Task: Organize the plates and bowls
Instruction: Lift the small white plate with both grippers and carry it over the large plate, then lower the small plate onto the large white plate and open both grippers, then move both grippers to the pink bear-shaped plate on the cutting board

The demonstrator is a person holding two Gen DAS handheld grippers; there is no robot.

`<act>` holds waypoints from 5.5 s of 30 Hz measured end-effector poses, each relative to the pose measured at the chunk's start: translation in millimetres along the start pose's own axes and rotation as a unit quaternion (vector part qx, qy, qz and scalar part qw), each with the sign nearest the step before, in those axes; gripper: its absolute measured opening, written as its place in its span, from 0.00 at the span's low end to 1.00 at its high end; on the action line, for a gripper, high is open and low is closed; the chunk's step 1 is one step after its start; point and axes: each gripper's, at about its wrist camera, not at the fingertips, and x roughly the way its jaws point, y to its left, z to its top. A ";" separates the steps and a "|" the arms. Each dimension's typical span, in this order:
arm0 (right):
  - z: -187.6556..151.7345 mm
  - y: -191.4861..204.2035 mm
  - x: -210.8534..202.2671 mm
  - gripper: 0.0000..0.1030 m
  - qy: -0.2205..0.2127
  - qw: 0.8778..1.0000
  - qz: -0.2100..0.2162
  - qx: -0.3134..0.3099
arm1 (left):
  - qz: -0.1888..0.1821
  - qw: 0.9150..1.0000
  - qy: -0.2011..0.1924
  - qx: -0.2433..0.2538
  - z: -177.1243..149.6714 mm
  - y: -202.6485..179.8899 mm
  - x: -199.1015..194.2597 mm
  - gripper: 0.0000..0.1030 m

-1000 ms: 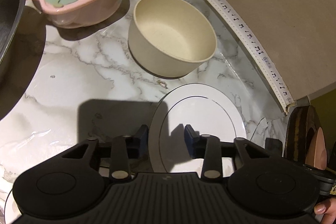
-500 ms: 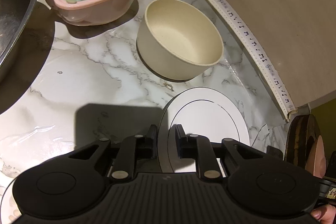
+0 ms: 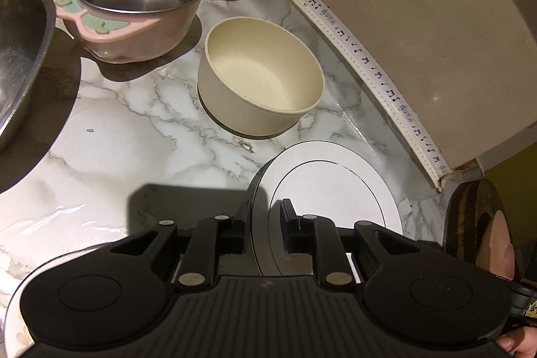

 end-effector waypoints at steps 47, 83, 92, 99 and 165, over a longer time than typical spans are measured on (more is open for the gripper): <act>-102.8 109.0 -2.8 0.09 0.070 0.993 0.036 -0.084 | 0.054 0.998 -0.006 -0.028 -111.2 109.9 -100.6 0.17; -92.1 117.7 -19.3 0.27 0.061 0.985 0.029 -0.159 | 0.087 0.995 -0.052 0.027 -104.3 115.2 -133.8 0.17; -94.3 103.3 -14.9 0.40 0.059 0.986 0.016 -0.158 | 0.089 0.995 -0.036 0.011 -107.9 120.2 -122.4 0.27; -99.8 95.9 -5.9 0.10 0.079 0.987 0.039 -0.132 | 0.067 0.997 -0.019 -0.020 -113.8 129.0 -112.3 0.27; -101.1 87.7 -172.3 0.77 -0.100 0.980 -0.056 -0.162 | -0.014 0.969 -0.092 0.230 -121.9 -79.8 -161.3 0.77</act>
